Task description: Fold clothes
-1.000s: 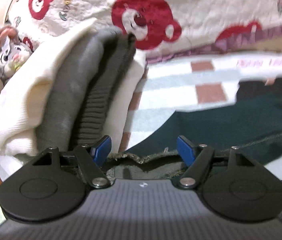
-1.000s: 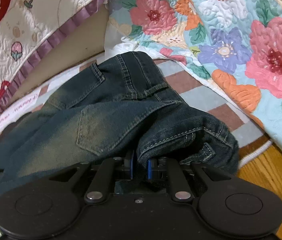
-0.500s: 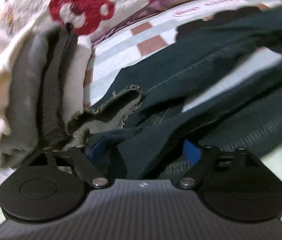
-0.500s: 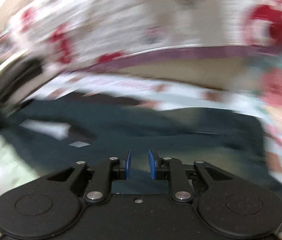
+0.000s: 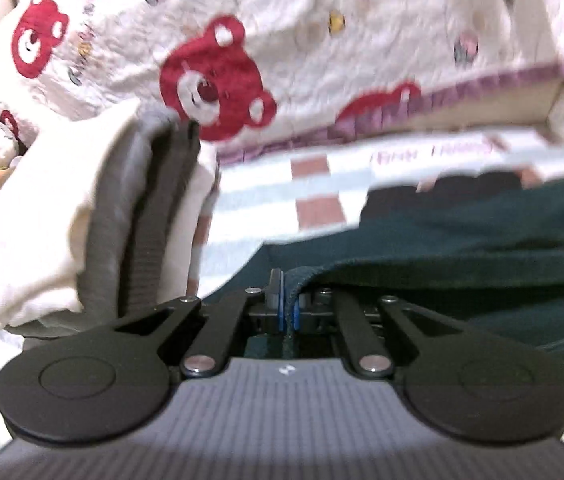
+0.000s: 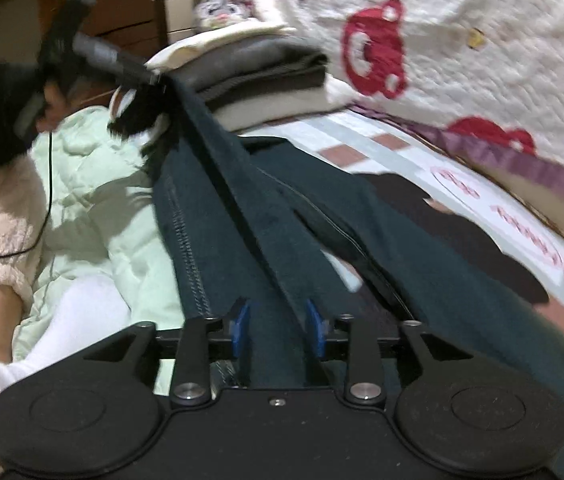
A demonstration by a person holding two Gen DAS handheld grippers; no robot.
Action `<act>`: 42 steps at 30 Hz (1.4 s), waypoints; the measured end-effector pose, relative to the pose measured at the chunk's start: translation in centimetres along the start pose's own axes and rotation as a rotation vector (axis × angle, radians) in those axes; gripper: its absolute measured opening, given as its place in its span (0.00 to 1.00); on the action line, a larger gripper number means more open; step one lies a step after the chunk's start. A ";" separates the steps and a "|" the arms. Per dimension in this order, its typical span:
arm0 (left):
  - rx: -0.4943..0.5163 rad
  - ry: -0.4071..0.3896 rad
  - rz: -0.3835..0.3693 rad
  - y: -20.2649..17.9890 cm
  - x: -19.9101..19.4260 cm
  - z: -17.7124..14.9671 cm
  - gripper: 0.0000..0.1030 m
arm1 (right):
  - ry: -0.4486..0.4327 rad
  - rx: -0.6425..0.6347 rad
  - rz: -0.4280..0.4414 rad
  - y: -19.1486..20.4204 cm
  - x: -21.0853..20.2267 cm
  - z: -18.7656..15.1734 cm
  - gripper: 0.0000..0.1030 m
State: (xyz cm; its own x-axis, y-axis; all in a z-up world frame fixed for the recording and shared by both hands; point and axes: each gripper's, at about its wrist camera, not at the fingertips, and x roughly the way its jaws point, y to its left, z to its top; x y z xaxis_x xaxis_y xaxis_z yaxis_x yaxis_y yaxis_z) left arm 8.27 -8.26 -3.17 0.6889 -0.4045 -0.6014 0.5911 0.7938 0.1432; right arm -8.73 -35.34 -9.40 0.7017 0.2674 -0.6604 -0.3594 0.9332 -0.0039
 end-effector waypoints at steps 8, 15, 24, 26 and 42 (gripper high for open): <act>-0.024 -0.045 -0.030 0.3 -4.5 1.3 0.04 | -0.086 -0.136 -0.098 2.0 0.1 1.5 0.32; -0.025 -0.027 0.034 1.6 -5.5 0.6 0.06 | -0.118 -0.034 0.094 1.6 -2.4 3.3 0.04; -0.069 0.132 0.245 5.2 -6.7 -4.2 0.45 | 0.003 0.322 0.447 0.9 -2.2 0.8 0.04; -0.260 0.204 0.179 6.5 -6.7 -5.5 0.46 | 0.038 0.342 0.471 1.2 -0.9 0.3 0.05; -0.749 0.189 -0.161 3.6 -7.0 -7.8 0.71 | 0.061 0.467 0.520 1.0 1.2 -2.0 0.05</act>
State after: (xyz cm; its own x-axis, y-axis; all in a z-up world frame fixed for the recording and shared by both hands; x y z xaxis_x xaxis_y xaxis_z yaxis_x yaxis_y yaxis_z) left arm 2.31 0.96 -4.64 0.4960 -0.5101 -0.7027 0.1915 0.8536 -0.4844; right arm -9.48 -34.56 -11.75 0.4691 0.7062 -0.5302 -0.3278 0.6968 0.6380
